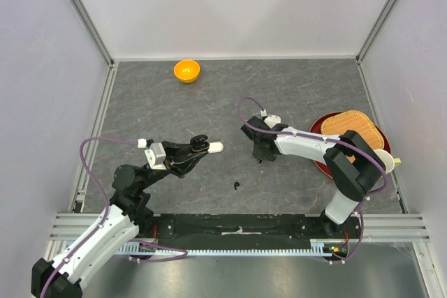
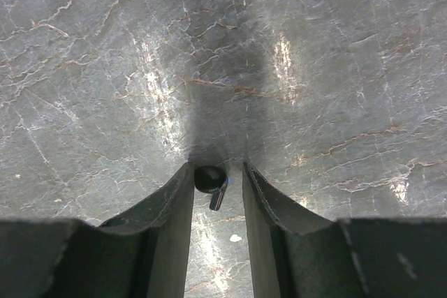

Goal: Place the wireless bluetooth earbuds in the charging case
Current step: Pick up the earbud from the center of the board.

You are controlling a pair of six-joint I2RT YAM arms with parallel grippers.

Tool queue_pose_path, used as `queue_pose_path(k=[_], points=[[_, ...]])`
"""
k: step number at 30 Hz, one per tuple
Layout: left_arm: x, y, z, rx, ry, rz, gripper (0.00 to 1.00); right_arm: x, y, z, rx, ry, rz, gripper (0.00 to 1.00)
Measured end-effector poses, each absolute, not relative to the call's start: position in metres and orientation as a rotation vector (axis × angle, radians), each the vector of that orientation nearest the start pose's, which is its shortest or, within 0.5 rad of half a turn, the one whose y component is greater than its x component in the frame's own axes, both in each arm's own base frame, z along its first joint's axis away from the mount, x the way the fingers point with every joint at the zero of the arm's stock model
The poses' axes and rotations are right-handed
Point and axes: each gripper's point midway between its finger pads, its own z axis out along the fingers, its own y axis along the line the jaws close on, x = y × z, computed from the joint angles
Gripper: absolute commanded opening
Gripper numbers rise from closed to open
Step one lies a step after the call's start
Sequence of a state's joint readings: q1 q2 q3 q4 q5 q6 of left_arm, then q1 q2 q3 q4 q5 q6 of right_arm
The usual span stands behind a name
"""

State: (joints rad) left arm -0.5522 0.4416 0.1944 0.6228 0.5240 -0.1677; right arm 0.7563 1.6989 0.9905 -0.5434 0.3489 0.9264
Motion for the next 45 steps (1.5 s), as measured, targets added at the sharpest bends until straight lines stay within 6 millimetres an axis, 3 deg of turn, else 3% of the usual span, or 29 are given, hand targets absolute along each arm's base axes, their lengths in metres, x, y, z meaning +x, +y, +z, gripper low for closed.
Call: queue_pose_path(k=[24, 35, 40, 45], points=[[0.17, -0.215, 0.266, 0.701, 1.109, -0.933, 0.02, 0.257, 0.211, 0.016, 0.32, 2.662, 0.008, 0.31], [0.17, -0.215, 0.266, 0.701, 1.109, -0.933, 0.02, 0.257, 0.21, 0.016, 0.315, 2.661, 0.007, 0.1], [0.17, -0.215, 0.266, 0.701, 1.109, -0.932, 0.02, 0.262, 0.211, 0.037, 0.248, 2.6, 0.026, 0.02], [0.171, -0.214, 0.265, 0.694, 1.115, -0.928, 0.02, 0.273, 0.217, 0.088, 0.203, 2.447, 0.124, 0.0]])
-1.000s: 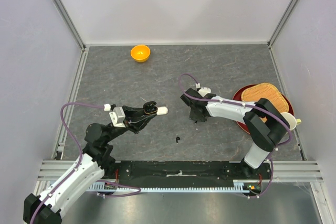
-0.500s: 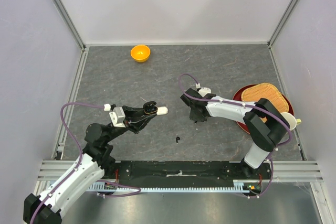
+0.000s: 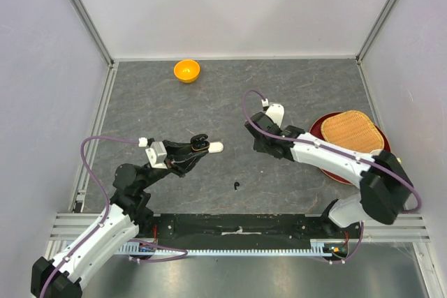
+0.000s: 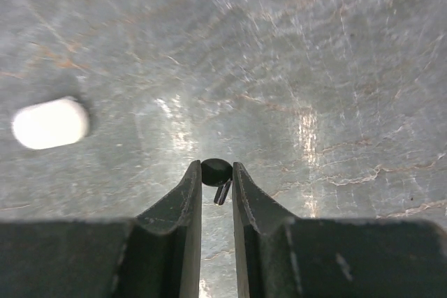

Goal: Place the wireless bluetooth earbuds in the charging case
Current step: Pick up the earbud from the center of the board, then place the earbud in the charging case.

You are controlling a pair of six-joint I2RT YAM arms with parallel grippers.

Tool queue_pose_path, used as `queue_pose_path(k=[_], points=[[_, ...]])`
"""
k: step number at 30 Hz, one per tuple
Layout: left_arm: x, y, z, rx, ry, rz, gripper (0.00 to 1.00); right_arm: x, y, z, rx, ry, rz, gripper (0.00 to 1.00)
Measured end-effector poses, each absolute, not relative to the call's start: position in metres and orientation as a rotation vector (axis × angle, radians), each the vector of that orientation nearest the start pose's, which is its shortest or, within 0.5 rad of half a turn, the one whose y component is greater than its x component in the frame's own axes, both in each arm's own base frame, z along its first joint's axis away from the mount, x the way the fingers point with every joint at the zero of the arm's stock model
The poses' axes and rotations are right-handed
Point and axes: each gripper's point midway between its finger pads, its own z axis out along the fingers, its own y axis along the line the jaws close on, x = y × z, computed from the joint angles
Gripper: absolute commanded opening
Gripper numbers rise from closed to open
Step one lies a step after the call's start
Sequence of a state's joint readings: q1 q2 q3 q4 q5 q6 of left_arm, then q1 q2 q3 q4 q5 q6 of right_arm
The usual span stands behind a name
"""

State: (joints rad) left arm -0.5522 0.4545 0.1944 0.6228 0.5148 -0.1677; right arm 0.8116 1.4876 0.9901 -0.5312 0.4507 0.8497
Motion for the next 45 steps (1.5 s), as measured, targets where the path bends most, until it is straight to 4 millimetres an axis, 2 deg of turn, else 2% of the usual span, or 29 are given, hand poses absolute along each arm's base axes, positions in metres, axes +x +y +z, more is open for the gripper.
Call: queue_pose_path(k=[8, 11, 17, 19, 22, 29, 40, 45], points=[[0.178, -0.215, 0.259, 0.676, 1.148, -0.919, 0.02, 0.27, 0.239, 0.172, 0.078, 2.172, 0.263, 0.0], [0.18, -0.215, 0.256, 0.674, 1.162, -0.919, 0.02, 0.262, 0.251, 0.204, 0.045, 2.066, 0.327, 0.0], [0.182, -0.216, 0.254, 0.674, 1.174, -0.92, 0.02, 0.238, 0.276, 0.281, 0.034, 1.82, 0.528, 0.0], [0.182, -0.216, 0.253, 0.675, 1.175, -0.92, 0.02, 0.232, 0.279, 0.301, 0.051, 1.758, 0.587, 0.0], [0.183, -0.217, 0.252, 0.676, 1.18, -0.921, 0.02, 0.228, 0.284, 0.32, 0.064, 1.695, 0.64, 0.0], [0.185, -0.221, 0.249, 0.685, 1.189, -0.935, 0.02, 0.214, 0.306, 0.335, 0.002, 1.626, 0.721, 0.0], [0.183, -0.225, 0.255, 0.703, 1.149, -0.958, 0.02, 0.204, 0.349, 0.326, -0.129, 1.61, 0.829, 0.0], [0.182, -0.225, 0.26, 0.701, 1.128, -0.964, 0.02, 0.2, 0.362, 0.324, -0.171, 1.605, 0.871, 0.0]])
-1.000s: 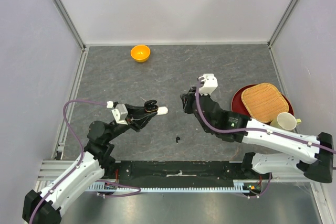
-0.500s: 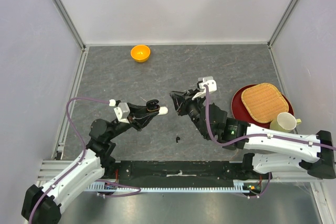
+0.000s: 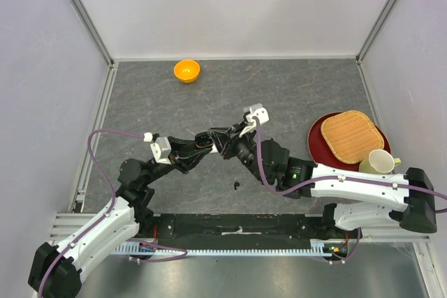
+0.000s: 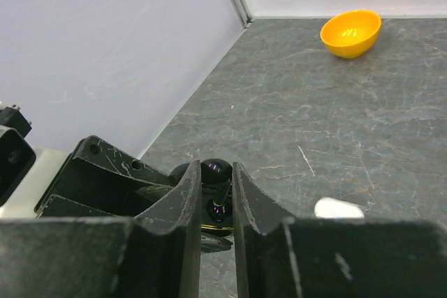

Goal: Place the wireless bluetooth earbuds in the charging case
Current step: Place the earbud in the charging case.

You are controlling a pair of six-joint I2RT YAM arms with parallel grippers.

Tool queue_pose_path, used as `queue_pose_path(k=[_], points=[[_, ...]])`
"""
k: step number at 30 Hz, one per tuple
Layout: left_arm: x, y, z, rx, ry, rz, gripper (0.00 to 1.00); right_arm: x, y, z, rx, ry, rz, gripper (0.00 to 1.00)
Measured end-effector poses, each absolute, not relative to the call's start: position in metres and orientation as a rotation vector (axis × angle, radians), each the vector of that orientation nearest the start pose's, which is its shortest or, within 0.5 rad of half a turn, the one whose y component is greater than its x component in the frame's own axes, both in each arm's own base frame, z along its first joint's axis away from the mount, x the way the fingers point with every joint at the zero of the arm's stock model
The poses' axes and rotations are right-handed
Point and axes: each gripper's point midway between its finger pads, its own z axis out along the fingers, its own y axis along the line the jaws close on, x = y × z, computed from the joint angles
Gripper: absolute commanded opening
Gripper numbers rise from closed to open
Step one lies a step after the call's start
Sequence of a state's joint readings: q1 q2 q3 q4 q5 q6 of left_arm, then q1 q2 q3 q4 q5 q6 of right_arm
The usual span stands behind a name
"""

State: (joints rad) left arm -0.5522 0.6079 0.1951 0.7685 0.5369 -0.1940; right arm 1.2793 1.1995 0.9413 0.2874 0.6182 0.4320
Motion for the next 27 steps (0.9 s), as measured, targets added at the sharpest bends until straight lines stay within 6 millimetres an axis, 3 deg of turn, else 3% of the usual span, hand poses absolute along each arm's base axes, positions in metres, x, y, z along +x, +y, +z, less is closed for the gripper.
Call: queue_pose_path(k=[12, 27], points=[[0.18, -0.225, 0.265, 0.691, 1.112, -0.976, 0.02, 0.196, 0.375, 0.314, -0.246, 1.607, 0.866, 0.0], [0.179, -0.225, 0.268, 0.685, 1.104, -0.982, 0.02, 0.199, 0.371, 0.309, -0.275, 1.601, 0.782, 0.0]])
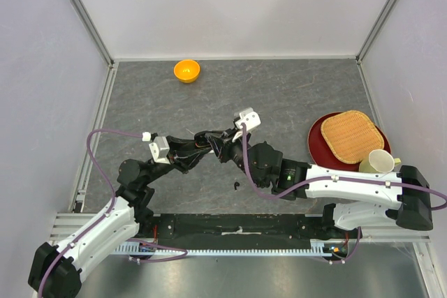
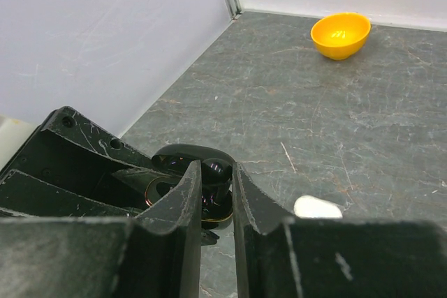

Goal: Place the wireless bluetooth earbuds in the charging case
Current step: Place the earbud in the charging case.

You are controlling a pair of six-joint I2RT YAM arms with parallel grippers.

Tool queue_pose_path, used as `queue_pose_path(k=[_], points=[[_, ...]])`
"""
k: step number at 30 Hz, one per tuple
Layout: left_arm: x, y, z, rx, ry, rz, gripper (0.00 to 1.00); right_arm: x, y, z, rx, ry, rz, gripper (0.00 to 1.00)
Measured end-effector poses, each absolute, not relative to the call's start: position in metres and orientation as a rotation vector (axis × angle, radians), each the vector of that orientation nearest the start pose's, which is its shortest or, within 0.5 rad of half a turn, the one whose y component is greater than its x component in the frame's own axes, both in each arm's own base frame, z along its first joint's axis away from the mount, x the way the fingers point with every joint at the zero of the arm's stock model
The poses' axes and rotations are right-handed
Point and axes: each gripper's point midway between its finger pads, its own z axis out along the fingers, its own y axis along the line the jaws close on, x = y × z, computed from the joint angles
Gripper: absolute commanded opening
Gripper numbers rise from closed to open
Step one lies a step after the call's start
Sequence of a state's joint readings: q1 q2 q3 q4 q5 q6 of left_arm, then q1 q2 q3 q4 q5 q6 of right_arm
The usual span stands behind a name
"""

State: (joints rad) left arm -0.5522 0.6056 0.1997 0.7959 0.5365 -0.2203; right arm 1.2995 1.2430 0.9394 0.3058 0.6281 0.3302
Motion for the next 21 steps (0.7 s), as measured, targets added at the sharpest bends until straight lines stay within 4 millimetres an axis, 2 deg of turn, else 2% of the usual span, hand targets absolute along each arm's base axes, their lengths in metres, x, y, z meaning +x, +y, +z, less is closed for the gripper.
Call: queue_pose_path(k=[21], points=[[0.1786, -0.2248, 0.268, 0.673, 1.115, -0.989, 0.02, 0.1928, 0.3725, 0.3053, -0.355, 1.571, 0.681, 0.0]])
